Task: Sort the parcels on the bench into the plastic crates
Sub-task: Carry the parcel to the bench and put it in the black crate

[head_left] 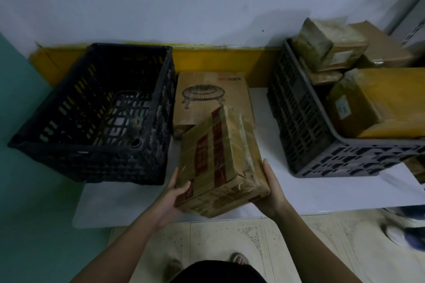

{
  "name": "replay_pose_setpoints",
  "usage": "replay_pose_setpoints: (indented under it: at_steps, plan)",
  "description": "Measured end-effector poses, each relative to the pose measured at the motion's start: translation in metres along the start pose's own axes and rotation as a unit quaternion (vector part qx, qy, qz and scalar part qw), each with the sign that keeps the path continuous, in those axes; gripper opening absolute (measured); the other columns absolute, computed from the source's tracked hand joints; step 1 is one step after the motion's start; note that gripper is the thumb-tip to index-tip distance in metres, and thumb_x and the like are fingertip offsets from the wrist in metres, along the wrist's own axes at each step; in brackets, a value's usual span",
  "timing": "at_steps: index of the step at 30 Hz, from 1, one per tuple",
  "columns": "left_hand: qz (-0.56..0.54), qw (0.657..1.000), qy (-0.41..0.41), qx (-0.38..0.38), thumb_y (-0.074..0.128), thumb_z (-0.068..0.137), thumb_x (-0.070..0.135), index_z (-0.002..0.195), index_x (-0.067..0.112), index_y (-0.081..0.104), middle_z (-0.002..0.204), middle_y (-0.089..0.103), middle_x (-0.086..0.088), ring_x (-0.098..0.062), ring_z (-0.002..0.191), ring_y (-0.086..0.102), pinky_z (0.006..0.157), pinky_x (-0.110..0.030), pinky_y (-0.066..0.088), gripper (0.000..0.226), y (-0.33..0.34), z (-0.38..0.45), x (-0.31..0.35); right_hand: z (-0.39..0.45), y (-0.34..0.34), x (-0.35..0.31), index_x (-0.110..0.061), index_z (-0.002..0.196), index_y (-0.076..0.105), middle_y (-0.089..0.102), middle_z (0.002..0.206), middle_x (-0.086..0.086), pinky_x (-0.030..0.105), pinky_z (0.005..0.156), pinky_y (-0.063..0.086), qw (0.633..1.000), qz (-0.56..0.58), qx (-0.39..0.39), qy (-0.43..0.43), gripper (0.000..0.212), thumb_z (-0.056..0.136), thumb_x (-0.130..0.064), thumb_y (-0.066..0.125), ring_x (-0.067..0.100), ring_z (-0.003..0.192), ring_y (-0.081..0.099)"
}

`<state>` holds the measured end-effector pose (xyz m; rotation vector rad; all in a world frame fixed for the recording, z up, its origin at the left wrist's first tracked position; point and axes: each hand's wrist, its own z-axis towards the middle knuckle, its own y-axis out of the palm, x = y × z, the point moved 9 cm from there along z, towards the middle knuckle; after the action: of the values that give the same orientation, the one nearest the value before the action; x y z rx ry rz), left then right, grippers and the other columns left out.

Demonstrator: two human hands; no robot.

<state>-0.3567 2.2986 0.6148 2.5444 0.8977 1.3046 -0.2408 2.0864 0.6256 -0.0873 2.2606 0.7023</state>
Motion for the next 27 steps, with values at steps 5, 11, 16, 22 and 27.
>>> replay_pose_setpoints:
  at_steps: [5, 11, 16, 22, 27]
  plan:
    - [0.193, 0.98, 0.023, 0.045, 0.045, 0.105, 0.032, 0.15, 0.037, 0.036, 0.151, 0.039, 0.008, -0.015, 0.126, 0.046, 0.103, -0.033, 0.04, 0.047, 0.02, -0.009, 0.022, -0.005, 0.023, -0.037, -0.026, 0.142, 0.047, 0.063, 0.132, 0.014, 0.047, 0.086, 0.056, 0.996, -0.065, -0.024, -0.051, 0.048, 0.097, -0.042, 0.056, 0.034, 0.111, 0.066]
    - [0.17, 0.985, 0.023, 0.01, 0.056, 0.069, 0.086, 0.14, 0.038, 0.051, 0.135, 0.059, 0.013, -0.016, 0.127, 0.054, 0.111, -0.05, 0.039, 0.086, 0.054, -0.01, 0.032, -0.016, 0.053, -0.048, -0.042, 0.136, 0.05, 0.072, 0.113, -0.006, 0.032, 0.08, 0.06, 0.969, -0.223, -0.002, -0.103, 0.038, 0.099, -0.031, 0.056, 0.014, 0.094, 0.073]
    - [0.158, 0.984, 0.065, 0.045, 0.072, 0.077, 0.054, 0.125, 0.023, 0.064, 0.108, 0.076, 0.005, -0.016, 0.102, 0.071, 0.1, -0.042, 0.051, 0.058, 0.053, -0.015, 0.04, -0.02, 0.069, -0.045, -0.045, 0.139, 0.048, 0.068, 0.124, -0.007, 0.031, 0.086, 0.059, 0.961, -0.247, -0.008, -0.122, 0.042, 0.098, -0.042, 0.056, 0.013, 0.106, 0.069]
    - [-0.033, 0.997, 0.017, 0.07, 0.071, 0.078, 0.032, 0.124, 0.008, 0.066, 0.115, 0.073, -0.013, -0.033, 0.108, 0.068, 0.09, -0.045, 0.054, 0.051, 0.012, -0.028, 0.026, -0.014, 0.052, -0.049, -0.031, 0.126, 0.06, 0.066, 0.121, -0.009, 0.03, 0.088, 0.053, 0.938, -0.313, 0.05, -0.14, 0.042, 0.102, -0.054, 0.035, 0.014, 0.111, 0.063]
    - [-0.093, 0.993, -0.006, 0.066, 0.071, 0.078, 0.027, 0.124, 0.008, 0.066, 0.119, 0.07, -0.017, -0.036, 0.111, 0.066, 0.089, -0.048, 0.053, 0.05, -0.003, -0.037, 0.015, -0.004, 0.016, -0.033, -0.027, 0.147, 0.035, 0.036, 0.154, 0.003, 0.041, 0.103, 0.045, 0.914, -0.381, 0.128, -0.053, 0.062, 0.095, -0.059, 0.049, 0.027, 0.133, 0.048]
